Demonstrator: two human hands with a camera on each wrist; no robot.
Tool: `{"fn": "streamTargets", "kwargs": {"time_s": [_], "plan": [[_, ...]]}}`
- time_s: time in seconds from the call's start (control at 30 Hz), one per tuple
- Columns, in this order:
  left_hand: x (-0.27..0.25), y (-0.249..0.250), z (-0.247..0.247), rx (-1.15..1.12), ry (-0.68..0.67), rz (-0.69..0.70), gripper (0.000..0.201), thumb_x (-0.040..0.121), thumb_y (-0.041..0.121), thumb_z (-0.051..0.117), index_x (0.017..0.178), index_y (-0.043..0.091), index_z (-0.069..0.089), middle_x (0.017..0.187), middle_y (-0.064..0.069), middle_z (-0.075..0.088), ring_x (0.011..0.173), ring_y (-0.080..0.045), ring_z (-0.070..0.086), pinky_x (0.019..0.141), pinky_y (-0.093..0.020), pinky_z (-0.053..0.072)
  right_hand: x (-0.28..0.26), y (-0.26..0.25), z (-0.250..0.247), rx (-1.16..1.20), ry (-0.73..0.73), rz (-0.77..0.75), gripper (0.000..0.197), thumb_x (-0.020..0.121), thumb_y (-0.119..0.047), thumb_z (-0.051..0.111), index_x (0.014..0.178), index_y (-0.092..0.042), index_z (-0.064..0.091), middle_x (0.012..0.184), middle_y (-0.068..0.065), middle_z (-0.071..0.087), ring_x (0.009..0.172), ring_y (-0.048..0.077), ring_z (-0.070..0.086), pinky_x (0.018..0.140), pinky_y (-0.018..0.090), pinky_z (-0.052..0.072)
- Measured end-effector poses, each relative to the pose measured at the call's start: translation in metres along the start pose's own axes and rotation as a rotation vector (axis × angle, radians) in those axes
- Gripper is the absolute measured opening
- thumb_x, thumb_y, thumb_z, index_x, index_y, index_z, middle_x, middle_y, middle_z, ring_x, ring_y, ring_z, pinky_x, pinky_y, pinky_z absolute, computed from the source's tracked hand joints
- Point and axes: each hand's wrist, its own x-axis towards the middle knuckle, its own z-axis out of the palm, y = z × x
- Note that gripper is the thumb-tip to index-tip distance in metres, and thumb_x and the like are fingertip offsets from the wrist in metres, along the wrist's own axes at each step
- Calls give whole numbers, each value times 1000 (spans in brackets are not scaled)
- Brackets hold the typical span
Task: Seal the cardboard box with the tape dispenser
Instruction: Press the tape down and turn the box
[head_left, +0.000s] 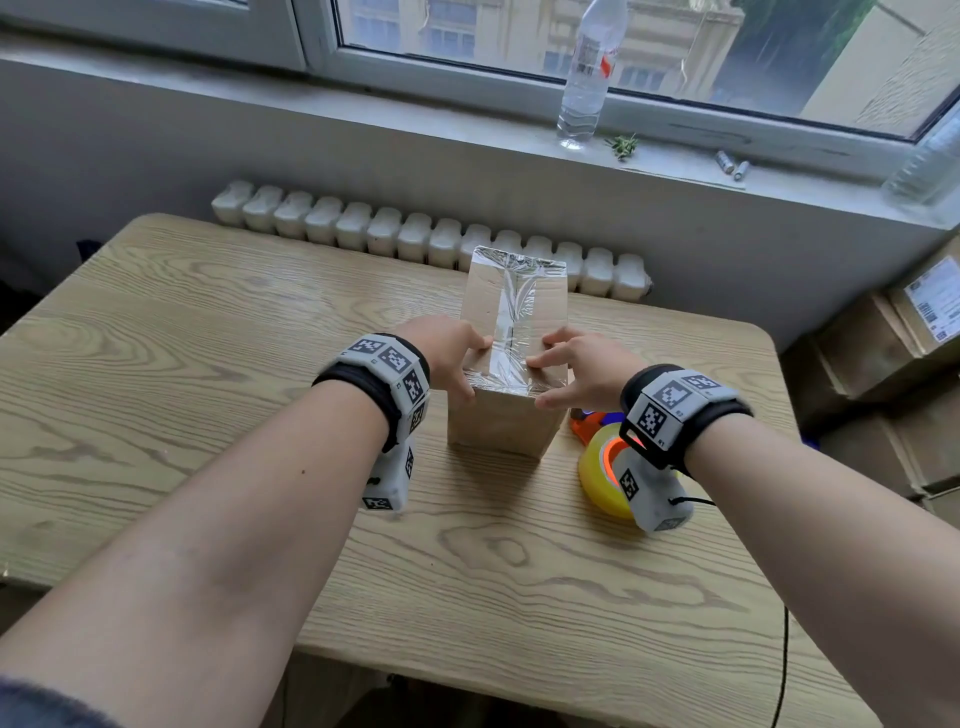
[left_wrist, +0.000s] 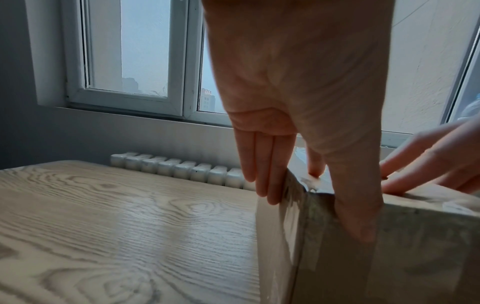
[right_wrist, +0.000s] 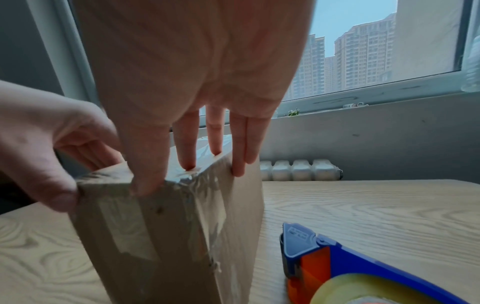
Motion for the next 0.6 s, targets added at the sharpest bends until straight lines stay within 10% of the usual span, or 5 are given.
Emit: {"fn": "streamTargets", "kwargs": {"time_s": [0.37, 0.5, 0.6], "plan": [[-5, 0, -5, -51, -42, 10, 90, 69, 28, 81, 146, 29, 35, 124, -3, 63, 111, -20, 57, 83, -28, 44, 10, -1, 5, -40, -11, 24, 59, 67, -8, 77, 119, -28, 57, 131, -3, 40, 104, 22, 55, 80, 33, 52], [-9, 6, -12, -322, -31, -10, 50, 77, 49, 70, 117, 20, 67, 82, 2, 74, 77, -10, 69, 78, -25, 53, 12, 14, 0, -101, 10, 38, 60, 76, 3, 66, 124, -31, 56, 148, 0, 33, 123, 25, 51, 94, 38, 50], [-1, 5, -16, -299, 148, -18, 34, 83, 45, 64, 101, 17, 73, 89, 3, 74, 88, -14, 69, 85, -33, 55, 16, 25, -7, -80, 129, 213, 75, 79, 3, 58, 141, -35, 38, 152, 8, 31, 120, 31, 54, 91, 41, 52]]}}
